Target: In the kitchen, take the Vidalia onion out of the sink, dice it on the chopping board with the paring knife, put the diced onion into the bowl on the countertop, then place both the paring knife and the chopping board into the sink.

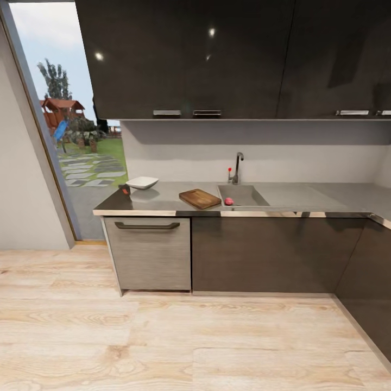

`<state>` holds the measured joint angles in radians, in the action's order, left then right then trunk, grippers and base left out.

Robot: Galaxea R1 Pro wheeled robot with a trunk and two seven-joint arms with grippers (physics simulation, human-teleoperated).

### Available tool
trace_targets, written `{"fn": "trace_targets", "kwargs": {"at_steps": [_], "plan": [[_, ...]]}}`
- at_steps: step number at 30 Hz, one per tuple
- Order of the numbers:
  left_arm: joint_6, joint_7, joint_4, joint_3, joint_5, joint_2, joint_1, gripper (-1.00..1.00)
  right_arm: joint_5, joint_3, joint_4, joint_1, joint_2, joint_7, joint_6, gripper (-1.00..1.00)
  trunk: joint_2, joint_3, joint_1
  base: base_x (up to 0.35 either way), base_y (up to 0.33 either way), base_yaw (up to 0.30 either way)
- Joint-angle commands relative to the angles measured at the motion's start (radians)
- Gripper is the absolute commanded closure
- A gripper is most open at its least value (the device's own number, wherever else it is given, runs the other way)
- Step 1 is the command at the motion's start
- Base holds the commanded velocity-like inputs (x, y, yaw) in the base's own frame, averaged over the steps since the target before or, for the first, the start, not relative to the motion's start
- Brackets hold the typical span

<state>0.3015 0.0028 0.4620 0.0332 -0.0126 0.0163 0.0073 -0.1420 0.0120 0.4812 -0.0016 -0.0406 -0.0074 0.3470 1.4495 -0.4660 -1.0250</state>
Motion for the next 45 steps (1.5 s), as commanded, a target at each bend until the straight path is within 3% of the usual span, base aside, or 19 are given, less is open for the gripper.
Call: {"fn": "trace_targets", "kwargs": {"at_steps": [1,3,7,11,17,20,22,24,30,34,38,42,45], "plan": [[0.001,0.0,0.001,0.001,-0.001,-0.001,0.0,-1.0,-0.007,-0.002,0.009,0.0,-0.001,-0.011,-0.001,-1.0,0.0,-0.001,0.0,0.0,0.0,0.0],[0.001,0.0,0.001,0.001,-0.001,-0.001,0.0,-1.0,-0.007,-0.002,0.025,0.0,-0.003,-0.041,-0.002,-1.0,0.0,-0.001,0.0,0.0,0.0,0.0],[0.001,0.0,0.0,0.0,-0.002,-0.001,0.0,-1.0,-0.006,-0.002,0.104,0.0,-0.02,-0.163,-0.006,-1.0,0.0,-0.001,0.0,0.0,0.0,0.0],[0.001,0.001,0.001,0.001,-0.002,-0.001,0.0,-1.0,-0.01,0.001,0.257,-0.001,-0.07,-0.286,-0.07,-1.0,0.0,-0.001,0.0,0.0,0.0,0.0],[0.001,0.001,0.0,0.001,-0.003,0.0,0.0,-1.0,-0.01,0.003,0.437,-0.001,-0.089,-0.312,-0.225,-1.0,0.0,-0.001,0.0,0.0,0.0,0.0],[0.001,0.001,0.0,0.0,-0.003,-0.001,0.0,-1.0,-0.01,0.004,0.602,-0.001,-0.102,-0.317,-0.342,-1.0,0.0,-0.001,0.0,0.0,0.0,0.0],[0.001,0.001,0.0,-0.001,-0.003,-0.001,0.0,-1.0,-0.01,0.004,0.655,-0.001,-0.106,-0.318,-0.384,-1.0,0.0,-0.001,0.0,0.0,0.0,0.0],[0.001,0.001,0.0,-0.001,-0.003,-0.001,0.0,-1.0,-0.011,0.005,0.788,-0.002,-0.114,-0.319,-0.485,-1.0,0.0,-0.001,0.0,0.0,0.0,0.0],[0.0,0.001,0.0,0.0,-0.003,-0.001,0.0,-1.0,-0.013,0.021,0.962,-0.018,-0.119,-0.322,-0.633,-1.0,0.0,-0.001,0.0,0.0,0.0,0.0],[0.001,0.001,-0.008,0.001,-0.003,-0.001,0.0,-1.0,-0.015,0.064,1.04,-0.065,-0.121,-0.348,-0.722,-1.0,0.0,-0.001,0.0,0.061,0.0,0.0],[0.001,0.0,-0.018,0.001,-0.003,-0.001,0.0,-1.0,-0.015,0.115,1.069,-0.173,-0.134,-0.412,-0.816,-1.0,0.0,-0.001,0.0,0.17,0.0,0.0],[0.0,0.001,-0.028,0.001,-0.003,-0.001,0.0,-1.0,-0.015,0.133,1.075,-0.263,-0.134,-0.43,-0.898,-1.0,0.0,-0.001,0.0,0.212,0.0,0.0],[-0.001,0.001,-0.045,0.0,-0.003,0.001,0.0,-1.0,-0.014,0.139,1.075,-0.369,-0.134,-0.436,-0.972,-1.0,0.0,-0.001,0.0,0.204,0.0,0.0]]}}
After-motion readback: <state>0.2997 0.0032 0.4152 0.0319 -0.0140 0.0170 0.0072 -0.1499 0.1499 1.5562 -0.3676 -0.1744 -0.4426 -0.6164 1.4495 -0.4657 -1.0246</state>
